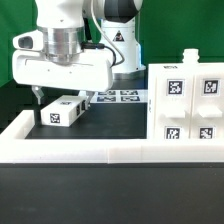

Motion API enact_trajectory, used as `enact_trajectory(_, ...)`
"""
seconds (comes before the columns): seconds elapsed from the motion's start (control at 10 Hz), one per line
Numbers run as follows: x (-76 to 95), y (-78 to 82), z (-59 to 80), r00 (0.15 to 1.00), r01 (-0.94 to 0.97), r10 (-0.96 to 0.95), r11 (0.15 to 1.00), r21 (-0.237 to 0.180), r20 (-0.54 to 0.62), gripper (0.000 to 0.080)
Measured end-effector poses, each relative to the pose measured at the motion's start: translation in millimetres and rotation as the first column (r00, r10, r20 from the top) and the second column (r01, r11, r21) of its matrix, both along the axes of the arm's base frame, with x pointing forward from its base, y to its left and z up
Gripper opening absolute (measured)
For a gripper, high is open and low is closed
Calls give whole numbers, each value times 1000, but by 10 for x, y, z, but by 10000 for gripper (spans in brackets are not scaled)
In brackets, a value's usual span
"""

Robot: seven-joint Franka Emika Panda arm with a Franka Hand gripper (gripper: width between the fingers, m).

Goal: Assemble cabinet

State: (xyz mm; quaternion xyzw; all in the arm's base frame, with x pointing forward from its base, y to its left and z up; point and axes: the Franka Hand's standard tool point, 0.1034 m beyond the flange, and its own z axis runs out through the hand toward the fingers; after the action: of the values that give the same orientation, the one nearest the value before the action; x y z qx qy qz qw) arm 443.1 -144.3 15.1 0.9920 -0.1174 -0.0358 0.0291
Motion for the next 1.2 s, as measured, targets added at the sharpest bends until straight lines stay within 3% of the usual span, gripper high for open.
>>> enact_trajectory(0.2,-10,15,-21,1000,-3,3,1000,0,-5,797)
enact_trajectory(0.4,-7,20,-20,1000,-5,5,1000,0,-4,553)
enact_trajectory(0.9,6,35,-1,1000,-9,9,1000,1,-6,557)
enact_trajectory(1.2,208,361,463,999,-39,38,999,36,27,557)
